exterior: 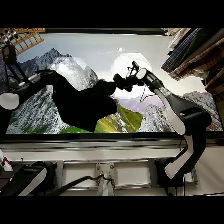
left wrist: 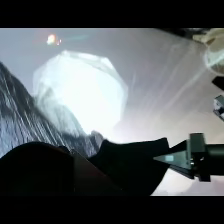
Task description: Fold the clothes and pants, and hang the long-sleeved shirts on hangers.
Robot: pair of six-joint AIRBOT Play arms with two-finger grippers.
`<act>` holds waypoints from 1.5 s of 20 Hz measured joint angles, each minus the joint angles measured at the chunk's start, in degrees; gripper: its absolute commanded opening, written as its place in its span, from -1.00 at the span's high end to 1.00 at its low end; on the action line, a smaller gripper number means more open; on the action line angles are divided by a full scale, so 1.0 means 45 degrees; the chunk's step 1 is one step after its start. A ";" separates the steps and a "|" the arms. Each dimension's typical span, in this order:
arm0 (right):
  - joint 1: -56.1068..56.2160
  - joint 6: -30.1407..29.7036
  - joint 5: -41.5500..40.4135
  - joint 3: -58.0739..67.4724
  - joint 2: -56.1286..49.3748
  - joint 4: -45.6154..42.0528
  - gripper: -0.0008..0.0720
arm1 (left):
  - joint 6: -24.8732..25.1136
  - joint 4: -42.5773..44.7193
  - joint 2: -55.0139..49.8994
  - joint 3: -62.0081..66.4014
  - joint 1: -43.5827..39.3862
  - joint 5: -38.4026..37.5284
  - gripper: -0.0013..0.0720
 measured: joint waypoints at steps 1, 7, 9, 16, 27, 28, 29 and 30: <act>0.0015 -0.0325 0.0151 0.0437 0.0355 0.0029 0.91 | 0.0087 0.0010 0.0175 0.0063 0.0000 0.0350 0.94; 0.0029 -0.1404 0.0670 0.3565 0.3978 -0.1690 0.91 | 0.0321 0.1219 0.1885 0.1851 0.0000 0.2701 0.94; 0.0029 -0.1511 0.1015 0.4755 0.5265 -0.2686 0.91 | 0.0403 0.1457 0.2603 0.2773 0.0000 0.3235 0.94; 0.0024 -0.1647 0.2550 0.6717 0.9403 -0.5571 0.91 | 0.1078 0.1744 0.4750 0.5163 0.0005 0.3905 0.94; 0.0029 -0.1647 0.5571 0.6669 1.1924 -0.6334 0.91 | 0.1219 -0.0185 0.6596 0.5591 0.0000 -0.0092 0.94; 0.0029 -0.1651 0.5697 0.6441 1.1876 -0.6596 0.91 | 0.1219 -0.0087 0.6387 0.5591 0.0000 -0.0583 0.94; 0.0029 -0.1651 0.5780 0.6154 1.1764 -0.6873 0.91 | 0.1219 0.0039 0.6081 0.5591 0.0000 -0.1093 0.94; 0.0029 -0.1651 0.5901 0.5804 1.1579 -0.7198 0.91 | 0.1219 0.0160 0.5620 0.5591 0.0000 -0.1671 0.94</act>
